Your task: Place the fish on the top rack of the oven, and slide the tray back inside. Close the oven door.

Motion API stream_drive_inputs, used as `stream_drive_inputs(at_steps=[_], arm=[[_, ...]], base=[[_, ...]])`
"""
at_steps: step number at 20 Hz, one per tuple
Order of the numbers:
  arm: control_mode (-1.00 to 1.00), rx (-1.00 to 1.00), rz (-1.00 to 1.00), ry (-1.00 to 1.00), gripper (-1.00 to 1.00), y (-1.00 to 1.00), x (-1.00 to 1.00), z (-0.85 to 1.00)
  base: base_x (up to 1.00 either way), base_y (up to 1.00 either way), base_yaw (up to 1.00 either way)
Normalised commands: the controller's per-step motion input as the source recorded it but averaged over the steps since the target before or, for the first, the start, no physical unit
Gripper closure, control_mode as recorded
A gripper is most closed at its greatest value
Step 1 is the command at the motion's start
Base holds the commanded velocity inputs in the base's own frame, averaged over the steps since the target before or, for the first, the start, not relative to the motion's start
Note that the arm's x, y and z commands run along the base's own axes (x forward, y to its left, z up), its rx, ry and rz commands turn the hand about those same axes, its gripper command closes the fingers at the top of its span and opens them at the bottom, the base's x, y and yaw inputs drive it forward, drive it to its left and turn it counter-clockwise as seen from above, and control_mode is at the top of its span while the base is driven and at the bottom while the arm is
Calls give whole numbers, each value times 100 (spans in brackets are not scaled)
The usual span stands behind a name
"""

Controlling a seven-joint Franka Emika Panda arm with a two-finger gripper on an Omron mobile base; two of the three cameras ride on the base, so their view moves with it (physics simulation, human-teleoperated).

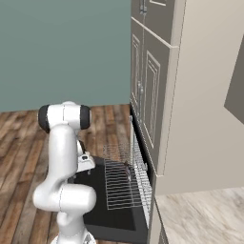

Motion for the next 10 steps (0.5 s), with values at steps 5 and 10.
stream_drive_inputs(at_steps=[5,10], arm=[[-100,-5,-1,0,-100,-18,20,-22],[-100,-6,-4,0,-100,-23,25,-21]], base=[[0,0,0],[0,0,0]])
